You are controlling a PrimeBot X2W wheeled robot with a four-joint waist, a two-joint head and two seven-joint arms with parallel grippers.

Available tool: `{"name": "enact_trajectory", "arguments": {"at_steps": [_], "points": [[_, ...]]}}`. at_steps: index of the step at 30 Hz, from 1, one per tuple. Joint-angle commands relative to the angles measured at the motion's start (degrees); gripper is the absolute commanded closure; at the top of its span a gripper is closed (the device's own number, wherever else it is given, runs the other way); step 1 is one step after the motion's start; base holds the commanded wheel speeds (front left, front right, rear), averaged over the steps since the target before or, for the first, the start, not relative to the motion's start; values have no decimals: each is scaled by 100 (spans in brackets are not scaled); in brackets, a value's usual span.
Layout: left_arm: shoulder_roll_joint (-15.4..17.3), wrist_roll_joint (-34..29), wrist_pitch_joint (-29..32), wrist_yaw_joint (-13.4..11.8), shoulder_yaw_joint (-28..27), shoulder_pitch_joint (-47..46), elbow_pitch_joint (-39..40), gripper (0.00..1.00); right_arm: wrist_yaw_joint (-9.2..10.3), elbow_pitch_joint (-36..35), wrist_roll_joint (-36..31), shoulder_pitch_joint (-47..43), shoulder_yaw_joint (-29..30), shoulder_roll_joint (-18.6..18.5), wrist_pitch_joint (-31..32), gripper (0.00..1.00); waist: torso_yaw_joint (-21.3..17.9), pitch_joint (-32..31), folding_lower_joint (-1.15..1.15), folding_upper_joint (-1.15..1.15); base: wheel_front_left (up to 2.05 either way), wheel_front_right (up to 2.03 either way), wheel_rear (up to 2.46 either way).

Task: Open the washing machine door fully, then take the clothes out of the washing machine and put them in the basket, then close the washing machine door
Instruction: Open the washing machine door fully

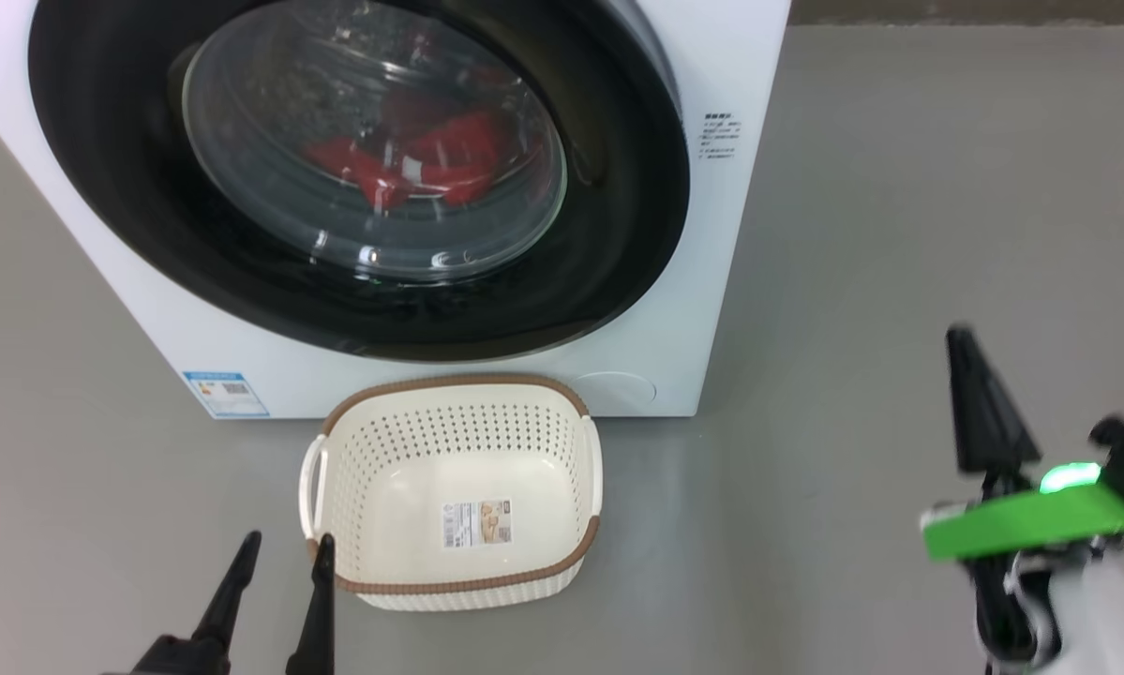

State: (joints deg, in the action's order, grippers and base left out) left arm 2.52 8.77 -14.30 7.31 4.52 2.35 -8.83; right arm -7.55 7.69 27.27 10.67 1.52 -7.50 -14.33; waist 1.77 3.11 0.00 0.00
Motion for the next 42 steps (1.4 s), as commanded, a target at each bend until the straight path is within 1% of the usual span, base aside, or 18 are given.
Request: {"name": "enact_trajectory", "arguments": {"at_steps": [1, 5, 10, 16, 18, 22, 24, 28, 32, 36, 42], "points": [[40, 30, -70, 18, -145, -310, 164, 0, 6, -36, 203, 499, -50, -43, -67, 100, 89, 117, 0, 0, 0, 0, 0], [39, 50, -70, 18, -119, -396, 187, 0, 6, 170, 331, 957, -35, -123, -67, 100, 173, 237, 0, 0, 0, 0, 0], [37, 51, -70, 18, -67, -581, 230, 0, 6, 589, 741, 1732, -14, -226, -67, 100, 342, 478, 0, 0, 0, 0, 0], [37, 127, -70, 18, 48, -860, 226, 0, 6, 1097, 1184, 2573, -172, -448, -67, 100, 579, 724, 0, 0, 0, 0, 0], [36, 160, -70, 18, 67, -931, 234, 0, 6, 1287, 1518, 2854, -283, -481, -67, 100, 622, 803, 0, 0, 0, 0, 0], [36, 212, -70, 15, 107, -1052, 228, 0, 6, 1655, 2525, 3453, -632, -603, 80, 100, 689, 973, 0, 0, 0, 0, 0], [36, 228, -70, 16, 142, -1114, 211, 0, 6, 1756, 2906, 3711, -961, -767, 272, 100, 738, 1045, 0, 0, 0, 0, 0], [36, 254, -70, 16, 183, -1222, 185, 0, 6, 1864, 3739, 4120, -1405, -1036, 586, 100, 833, 1185, 0, 0, 0, 0, 0], [36, 275, -70, 16, 204, -1308, 186, 0, 6, 1817, 4596, 4455, -1706, -1240, 1013, 100, 908, 1324, 0, 0, 0, 0, 0], [36, 298, -70, 16, 241, -1394, 182, 0, 6, 1871, 5421, 4737, -1775, -1444, 1636, 100, 982, 1462, 0, 0, 0, 0, 0], [36, 328, -70, 17, 316, -1470, 179, 0, 6, 2207, 6323, 5002, -1728, -1641, 2768, 100, 1079, 1585, 0, 0, 0, 0, 0]]}}
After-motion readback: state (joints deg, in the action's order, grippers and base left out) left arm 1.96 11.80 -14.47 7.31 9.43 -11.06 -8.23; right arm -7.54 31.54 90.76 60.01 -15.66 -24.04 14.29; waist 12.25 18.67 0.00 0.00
